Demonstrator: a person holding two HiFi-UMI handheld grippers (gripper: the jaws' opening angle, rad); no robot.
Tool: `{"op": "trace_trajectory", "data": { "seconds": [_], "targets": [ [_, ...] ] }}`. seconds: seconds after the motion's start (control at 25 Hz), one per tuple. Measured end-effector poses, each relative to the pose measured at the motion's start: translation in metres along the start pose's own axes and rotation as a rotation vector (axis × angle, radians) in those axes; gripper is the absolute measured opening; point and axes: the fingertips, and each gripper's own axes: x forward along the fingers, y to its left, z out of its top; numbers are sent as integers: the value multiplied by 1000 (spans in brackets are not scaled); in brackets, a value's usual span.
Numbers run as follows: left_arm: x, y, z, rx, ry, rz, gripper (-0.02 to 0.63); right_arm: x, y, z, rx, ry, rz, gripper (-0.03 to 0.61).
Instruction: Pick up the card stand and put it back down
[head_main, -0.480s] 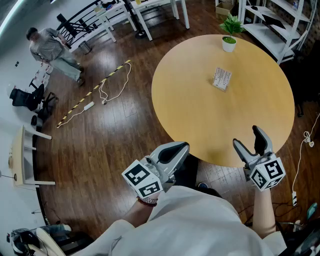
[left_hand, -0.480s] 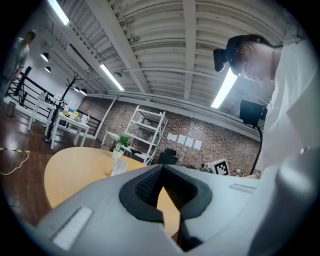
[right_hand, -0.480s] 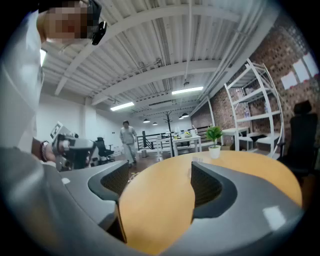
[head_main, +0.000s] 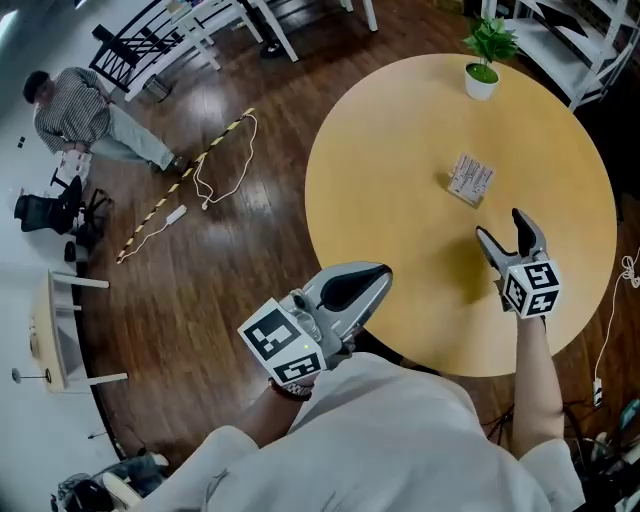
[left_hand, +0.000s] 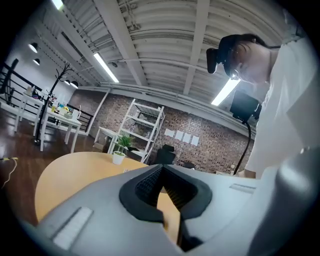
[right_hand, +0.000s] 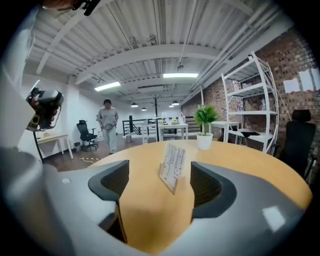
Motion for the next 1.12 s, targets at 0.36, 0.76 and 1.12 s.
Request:
{"op": "trace_trajectory", "data": {
  "seconds": [0.36, 0.76, 1.12],
  "targets": [
    [54, 82, 7, -56, 63, -64, -6, 111, -58, -48, 40, 168, 63, 364],
    [85, 136, -12, -149, 124, -74, -6, 165, -59, -57, -80, 220, 206, 204],
    [90, 148, -24, -184, 153, -91, -6, 160, -49, -62, -109, 242, 222, 140]
  ]
}}
